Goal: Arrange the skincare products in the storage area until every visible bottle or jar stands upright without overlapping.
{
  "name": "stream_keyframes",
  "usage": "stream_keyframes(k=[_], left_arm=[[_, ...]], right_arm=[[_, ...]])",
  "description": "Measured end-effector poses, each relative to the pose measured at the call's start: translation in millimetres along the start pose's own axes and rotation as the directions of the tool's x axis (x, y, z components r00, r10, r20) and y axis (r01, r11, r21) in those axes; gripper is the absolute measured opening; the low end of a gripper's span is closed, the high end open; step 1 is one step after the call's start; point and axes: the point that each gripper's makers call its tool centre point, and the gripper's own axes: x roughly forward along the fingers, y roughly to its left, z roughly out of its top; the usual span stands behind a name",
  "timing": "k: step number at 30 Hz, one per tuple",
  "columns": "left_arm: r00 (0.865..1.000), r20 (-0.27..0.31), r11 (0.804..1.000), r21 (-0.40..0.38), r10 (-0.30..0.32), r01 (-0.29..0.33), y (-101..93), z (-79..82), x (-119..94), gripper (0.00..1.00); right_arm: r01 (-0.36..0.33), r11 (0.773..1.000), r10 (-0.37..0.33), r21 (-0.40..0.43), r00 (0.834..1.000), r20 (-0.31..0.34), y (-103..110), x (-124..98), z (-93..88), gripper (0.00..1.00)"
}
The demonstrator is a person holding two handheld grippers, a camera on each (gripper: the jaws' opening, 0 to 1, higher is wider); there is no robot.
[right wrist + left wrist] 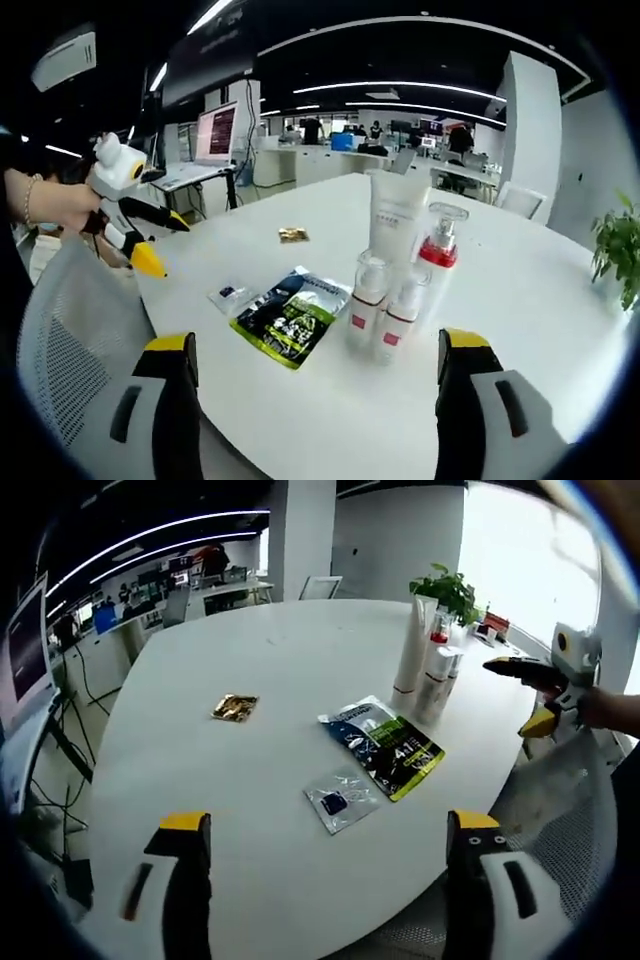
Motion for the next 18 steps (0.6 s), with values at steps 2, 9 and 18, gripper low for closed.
stream_keyframes(k=[2,9,18], left_arm=[[1.0,-0.005,1.0,-0.006,-0.01,0.01,-1.3,-0.8,-0.7,0.99],[1.0,-0.021,1.0,0.004,-0.003,0.003,1.7,-1.9,-1.5,0.99],[1.0,-0.027,1.0,0.019,-0.006,0.007,7.3,6.1,6.4,0.99]], right_arm=[[0.009,1.0,-0.009,0.016,1.0,0.009,-2.4,0.6,0.4,1.0],[0.014,1.0,-0.014,0.023,1.0,-0.002,-0.3,3.4,-3.2,1.0],[0.02,0.999,-0.02,0.033,1.0,-0.013,-1.7,4.2,-7.7,1.0]])
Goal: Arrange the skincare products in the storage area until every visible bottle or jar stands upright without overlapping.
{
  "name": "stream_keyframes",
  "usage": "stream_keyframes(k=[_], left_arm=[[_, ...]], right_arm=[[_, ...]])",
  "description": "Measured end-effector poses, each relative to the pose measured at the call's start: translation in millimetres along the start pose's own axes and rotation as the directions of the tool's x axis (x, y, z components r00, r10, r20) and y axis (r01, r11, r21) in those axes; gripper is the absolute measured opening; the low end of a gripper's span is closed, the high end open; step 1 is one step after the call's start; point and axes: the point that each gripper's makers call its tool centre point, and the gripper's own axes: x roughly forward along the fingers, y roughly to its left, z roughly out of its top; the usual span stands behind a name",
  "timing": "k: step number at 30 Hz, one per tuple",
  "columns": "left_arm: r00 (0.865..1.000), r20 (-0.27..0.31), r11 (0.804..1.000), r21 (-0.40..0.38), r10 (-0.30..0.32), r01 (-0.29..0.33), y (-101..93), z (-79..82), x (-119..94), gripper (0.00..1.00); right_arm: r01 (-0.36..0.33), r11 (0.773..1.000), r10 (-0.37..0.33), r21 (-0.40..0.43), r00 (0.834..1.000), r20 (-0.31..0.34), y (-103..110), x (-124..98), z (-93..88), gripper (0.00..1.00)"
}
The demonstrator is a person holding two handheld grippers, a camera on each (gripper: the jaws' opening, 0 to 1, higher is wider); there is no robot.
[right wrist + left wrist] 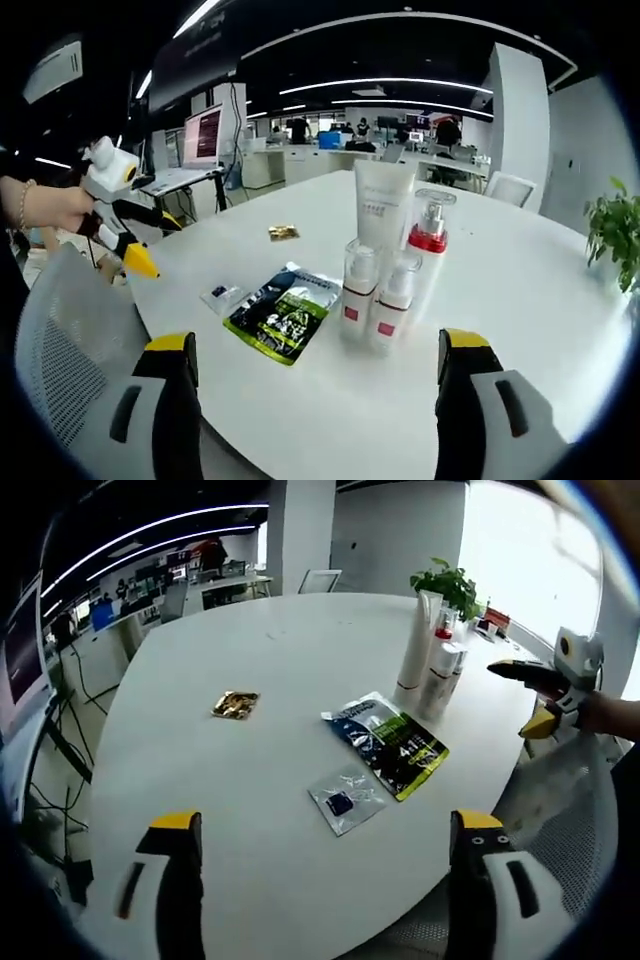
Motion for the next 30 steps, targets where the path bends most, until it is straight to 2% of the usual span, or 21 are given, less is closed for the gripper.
stream_keyframes(k=[7,11,15,22,30], left_arm=[[1.0,-0.003,1.0,0.02,0.002,-0.002,22.9,15.5,12,0.99],[1.0,-0.002,0.999,0.033,0.004,-0.004,21.0,26.7,17,0.99],[1.0,-0.007,0.999,0.035,0.001,-0.001,27.0,33.8,28,0.99],[0.999,-0.038,0.998,0.064,-0.015,0.018,33.6,41.0,47,0.99],[0.997,-0.076,0.993,0.116,-0.014,0.023,59.5,47.3,75,0.94]], right_arm=[[0.014,1.0,-0.014,0.002,1.0,-0.003,-4,0,-2.1,1.0],[0.02,1.0,-0.02,0.01,1.0,-0.011,-5,-1,-3.5,1.0],[0.027,1.0,-0.027,-0.001,0.999,-0.033,-6,-1,-8.5,1.0],[0.046,0.999,-0.045,0.012,0.998,-0.044,-11,-2,-11.4,1.0],[0.05,0.999,-0.049,0.006,0.997,-0.065,-10,-1,-15.5,1.0]])
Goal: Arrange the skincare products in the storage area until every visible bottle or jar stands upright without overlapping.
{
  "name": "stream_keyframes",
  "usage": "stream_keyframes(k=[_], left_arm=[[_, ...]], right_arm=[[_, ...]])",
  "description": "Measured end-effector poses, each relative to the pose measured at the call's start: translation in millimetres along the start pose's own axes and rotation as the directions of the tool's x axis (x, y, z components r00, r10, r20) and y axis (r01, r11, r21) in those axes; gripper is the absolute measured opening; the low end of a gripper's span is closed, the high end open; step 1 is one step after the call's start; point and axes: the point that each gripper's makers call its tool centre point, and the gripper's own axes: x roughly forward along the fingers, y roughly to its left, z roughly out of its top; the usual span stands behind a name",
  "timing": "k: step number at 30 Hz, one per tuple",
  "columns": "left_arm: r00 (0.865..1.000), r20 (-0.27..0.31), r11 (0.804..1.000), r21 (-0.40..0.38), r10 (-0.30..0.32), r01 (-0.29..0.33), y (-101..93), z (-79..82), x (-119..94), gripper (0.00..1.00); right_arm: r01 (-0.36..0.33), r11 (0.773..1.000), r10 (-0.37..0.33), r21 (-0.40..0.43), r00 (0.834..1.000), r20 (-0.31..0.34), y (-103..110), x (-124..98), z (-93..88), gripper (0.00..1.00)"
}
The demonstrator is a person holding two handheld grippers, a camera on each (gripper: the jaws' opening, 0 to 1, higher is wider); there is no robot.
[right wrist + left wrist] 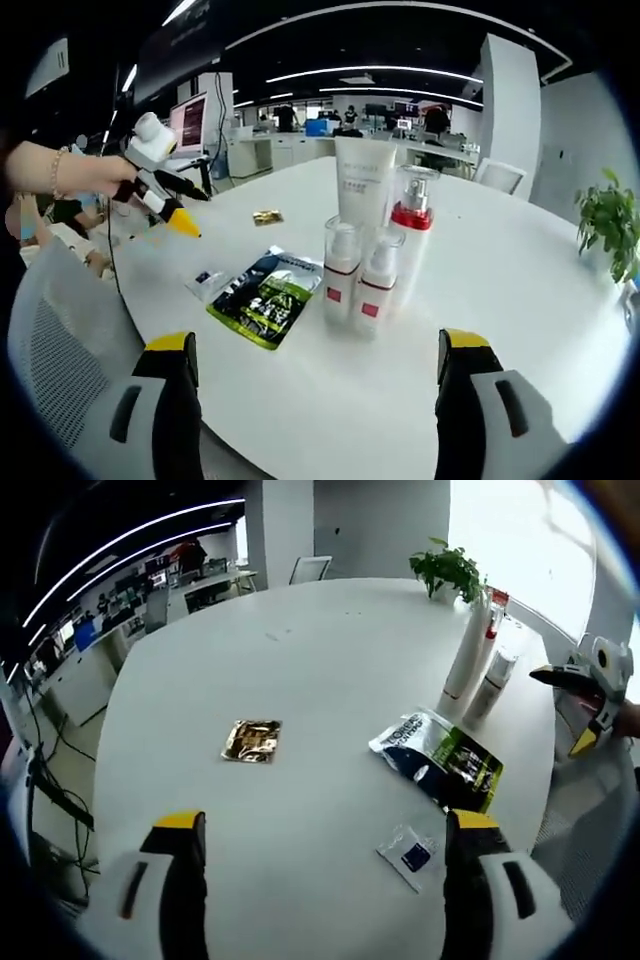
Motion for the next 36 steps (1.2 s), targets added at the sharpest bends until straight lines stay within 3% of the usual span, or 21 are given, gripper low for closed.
stream_keyframes(k=[8,24,29,33,36], left_arm=[[0.999,-0.036,0.999,0.043,-0.01,0.012,23.1,10.7,20,0.92],[0.997,-0.079,0.999,0.036,-0.025,0.028,59.3,38.0,70,0.85],[0.992,-0.12,0.997,0.06,-0.033,0.04,64.3,33.5,83,0.81],[0.994,-0.099,0.999,0.011,-0.041,0.042,68.8,37.0,90,0.77],[0.993,-0.111,0.999,0.026,-0.039,0.042,72.5,38.6,96,0.72]], right_arm=[[0.01,1.0,-0.01,0.009,1.0,-0.019,-3,1,-3.7,0.99],[0.037,0.999,-0.037,0.011,0.998,-0.049,-8,1,-9.1,0.97],[0.035,0.999,-0.034,0.012,0.998,-0.054,-6,2,-9.7,0.98],[0.046,0.999,-0.044,0.026,0.997,-0.062,-10,2,-11.8,0.97],[0.05,0.998,-0.048,0.035,0.997,-0.064,-11,3,-12.5,0.97]])
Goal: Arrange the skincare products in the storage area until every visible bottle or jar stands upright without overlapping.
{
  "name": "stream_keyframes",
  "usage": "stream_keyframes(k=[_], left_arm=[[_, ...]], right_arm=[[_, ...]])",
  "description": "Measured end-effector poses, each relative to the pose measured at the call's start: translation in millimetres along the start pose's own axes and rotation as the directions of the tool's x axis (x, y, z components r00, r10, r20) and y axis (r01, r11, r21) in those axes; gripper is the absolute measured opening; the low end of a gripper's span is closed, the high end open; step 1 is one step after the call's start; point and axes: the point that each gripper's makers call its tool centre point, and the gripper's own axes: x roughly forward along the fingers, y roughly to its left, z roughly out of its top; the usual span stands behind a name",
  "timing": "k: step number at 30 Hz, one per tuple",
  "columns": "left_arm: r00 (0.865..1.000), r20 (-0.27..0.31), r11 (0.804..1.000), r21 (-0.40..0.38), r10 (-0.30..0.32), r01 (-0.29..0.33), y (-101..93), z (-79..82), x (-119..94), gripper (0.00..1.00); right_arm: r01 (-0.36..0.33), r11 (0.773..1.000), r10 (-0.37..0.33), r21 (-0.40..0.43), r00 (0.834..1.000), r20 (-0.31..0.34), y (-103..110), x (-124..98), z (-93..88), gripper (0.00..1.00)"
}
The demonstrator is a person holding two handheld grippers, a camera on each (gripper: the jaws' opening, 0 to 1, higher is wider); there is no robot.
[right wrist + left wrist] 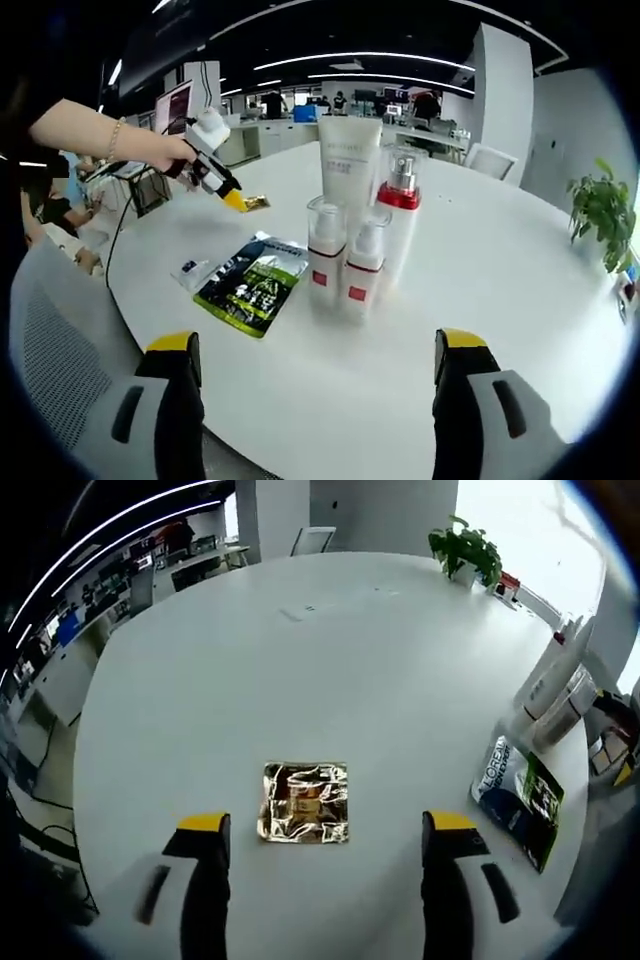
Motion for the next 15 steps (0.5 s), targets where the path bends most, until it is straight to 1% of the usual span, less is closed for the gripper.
stream_keyframes(k=[3,5,9,11,15], left_arm=[[1.0,-0.005,1.0,0.024,0.009,-0.009,6.2,2.1,4.5,0.7],[1.0,-0.019,0.999,0.038,0.022,-0.021,11.1,2.3,6.5,0.68],[0.999,-0.05,0.999,0.046,0.012,-0.009,10.6,-4.4,7.4,0.61],[0.998,-0.062,0.999,0.052,0.013,-0.01,11.4,-5.5,10.7,0.6],[0.997,-0.08,0.998,0.068,0.02,-0.014,11.8,-4.7,9.8,0.57]], right_arm=[[0.001,1.0,-0.001,-0.004,1.0,-0.005,-0.3,0.3,-1.0,0.97],[-0.001,1.0,0.001,-0.007,1.0,-0.009,0.1,0.7,-1.4,0.97],[0.0,1.0,0.0,-0.011,1.0,-0.01,0.2,0.2,-1.5,0.96],[0.002,1.0,-0.002,-0.012,1.0,-0.01,0.1,0.0,-1.4,0.96],[0.004,1.0,-0.004,-0.012,1.0,-0.012,-0.4,-0.2,-1.7,0.96]])
